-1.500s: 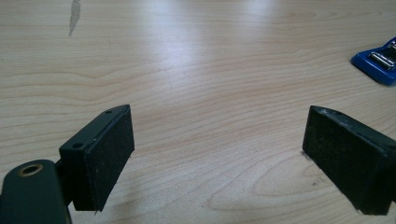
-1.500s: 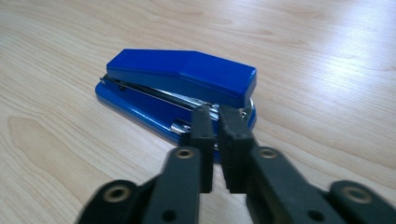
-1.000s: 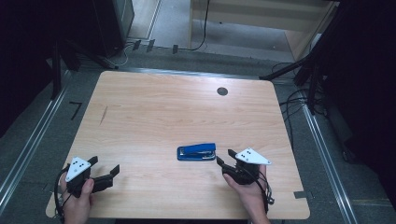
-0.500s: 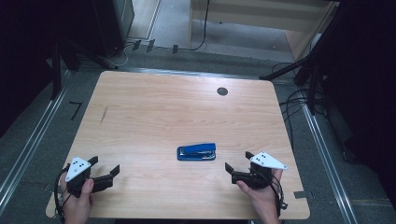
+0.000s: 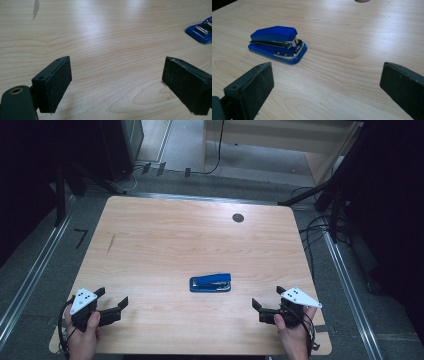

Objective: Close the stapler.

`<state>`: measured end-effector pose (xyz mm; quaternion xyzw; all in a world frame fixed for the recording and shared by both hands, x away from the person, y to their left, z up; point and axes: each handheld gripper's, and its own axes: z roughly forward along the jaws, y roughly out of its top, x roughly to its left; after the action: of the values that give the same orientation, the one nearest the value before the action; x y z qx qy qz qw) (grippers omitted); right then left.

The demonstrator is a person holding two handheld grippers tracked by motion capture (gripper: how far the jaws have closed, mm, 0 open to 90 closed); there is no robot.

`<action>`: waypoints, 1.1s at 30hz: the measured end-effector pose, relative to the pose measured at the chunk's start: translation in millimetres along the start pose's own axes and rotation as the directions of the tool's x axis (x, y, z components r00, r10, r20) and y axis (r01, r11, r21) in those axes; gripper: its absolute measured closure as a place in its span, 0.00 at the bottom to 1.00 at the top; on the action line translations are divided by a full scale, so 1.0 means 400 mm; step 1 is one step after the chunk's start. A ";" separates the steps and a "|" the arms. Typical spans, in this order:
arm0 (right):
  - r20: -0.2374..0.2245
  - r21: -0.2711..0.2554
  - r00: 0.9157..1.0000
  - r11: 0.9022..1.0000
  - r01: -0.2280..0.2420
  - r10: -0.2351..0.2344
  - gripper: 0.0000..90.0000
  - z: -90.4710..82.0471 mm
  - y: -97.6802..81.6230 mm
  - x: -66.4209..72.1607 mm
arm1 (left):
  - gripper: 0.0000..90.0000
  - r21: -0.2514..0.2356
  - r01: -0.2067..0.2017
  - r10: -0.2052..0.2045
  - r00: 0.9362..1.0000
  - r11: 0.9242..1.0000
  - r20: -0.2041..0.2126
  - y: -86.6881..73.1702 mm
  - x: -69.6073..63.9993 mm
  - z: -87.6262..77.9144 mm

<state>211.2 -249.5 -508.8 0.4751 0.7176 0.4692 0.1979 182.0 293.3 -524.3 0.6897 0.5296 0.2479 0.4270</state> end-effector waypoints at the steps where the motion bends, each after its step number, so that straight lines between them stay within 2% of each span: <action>1: 0.004 -0.002 1.000 1.000 0.001 -0.001 0.00 -0.002 -0.003 -0.004 | 0.11 0.000 0.000 0.000 1.000 1.000 0.001 0.000 0.000 0.000; 22: 0.096 0.012 0.995 1.000 -0.023 0.022 0.00 -0.075 -0.063 -0.086 | 0.11 0.003 -0.004 0.004 1.000 1.000 0.000 0.000 -0.001 0.000; 33: 0.135 0.011 0.989 0.998 -0.060 0.058 0.00 -0.113 -0.099 -0.135 | 0.11 0.003 -0.001 0.001 1.000 1.000 0.001 0.000 -0.001 0.000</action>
<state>183.9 -322.6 -529.9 0.5280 0.6918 0.4364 0.2283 181.8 292.8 -524.3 0.6907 0.5294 0.2470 0.4262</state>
